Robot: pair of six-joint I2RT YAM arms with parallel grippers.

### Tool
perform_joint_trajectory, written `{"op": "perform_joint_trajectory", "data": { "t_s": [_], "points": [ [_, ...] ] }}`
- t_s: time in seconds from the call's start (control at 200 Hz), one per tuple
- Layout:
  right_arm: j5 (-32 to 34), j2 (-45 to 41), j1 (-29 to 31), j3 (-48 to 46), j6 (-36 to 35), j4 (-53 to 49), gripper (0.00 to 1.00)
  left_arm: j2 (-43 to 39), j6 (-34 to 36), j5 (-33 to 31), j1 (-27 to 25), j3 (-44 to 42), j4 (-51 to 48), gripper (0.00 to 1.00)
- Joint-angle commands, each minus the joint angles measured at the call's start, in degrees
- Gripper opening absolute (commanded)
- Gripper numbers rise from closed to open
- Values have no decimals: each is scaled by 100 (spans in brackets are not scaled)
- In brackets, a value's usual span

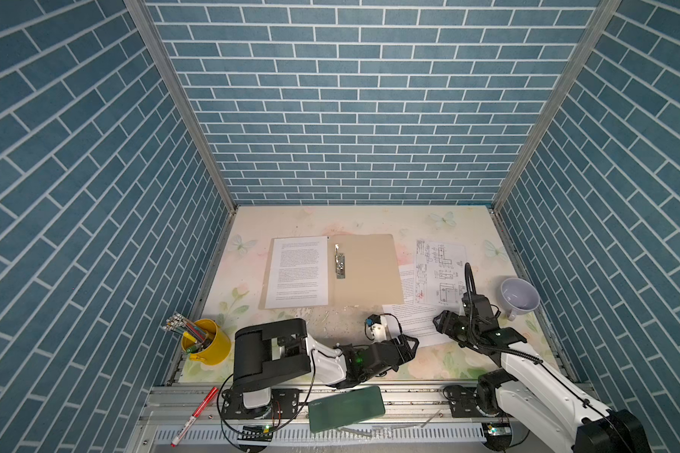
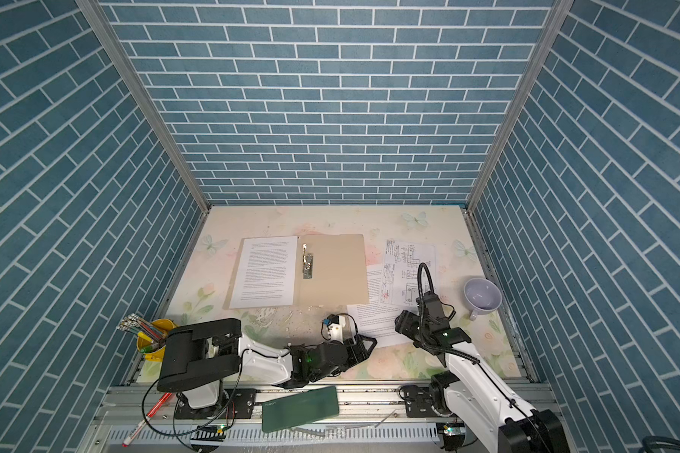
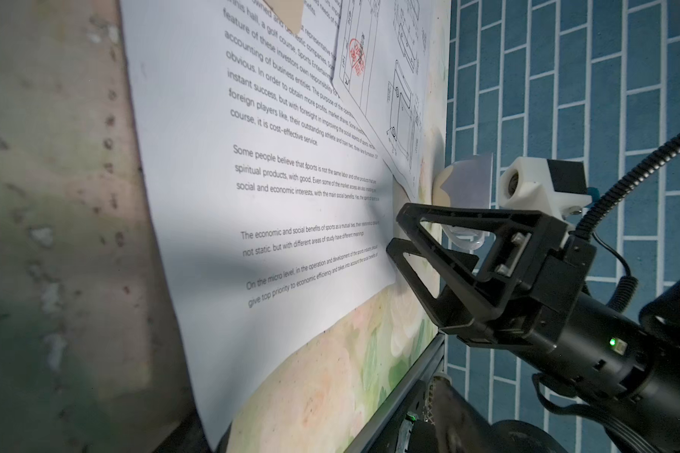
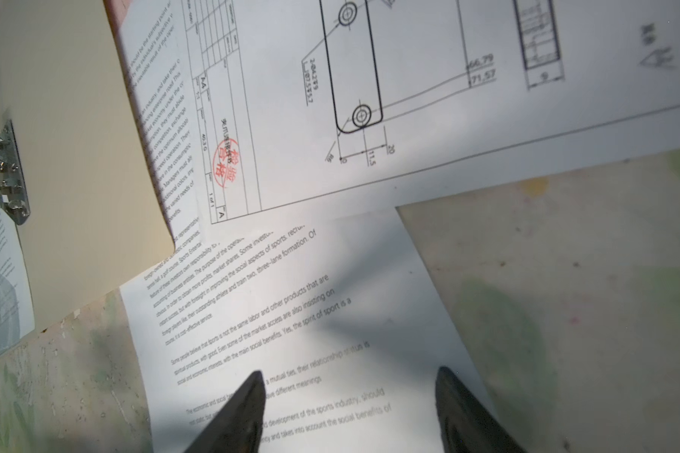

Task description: Put the files into the folder

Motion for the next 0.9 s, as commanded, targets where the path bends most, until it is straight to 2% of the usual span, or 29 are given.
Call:
{"op": "perform_joint_trajectory", "data": {
  "t_s": [0.0,0.411,0.786,0.896],
  "points": [
    [-196,53,-15,-148,146,-174,67,313,-114,-329,-35,-289,-335,79],
    [-287,19,-11,-96,75,-235,66,1035,-366,-878,-10,-586,856,63],
    [-312,-39,-15,-78,86,-254,64,1231,-169,-813,230,-564,947,50],
    [-306,-72,-15,-68,95,-270,64,1313,-121,-765,304,-557,1012,43]
  ]
}}
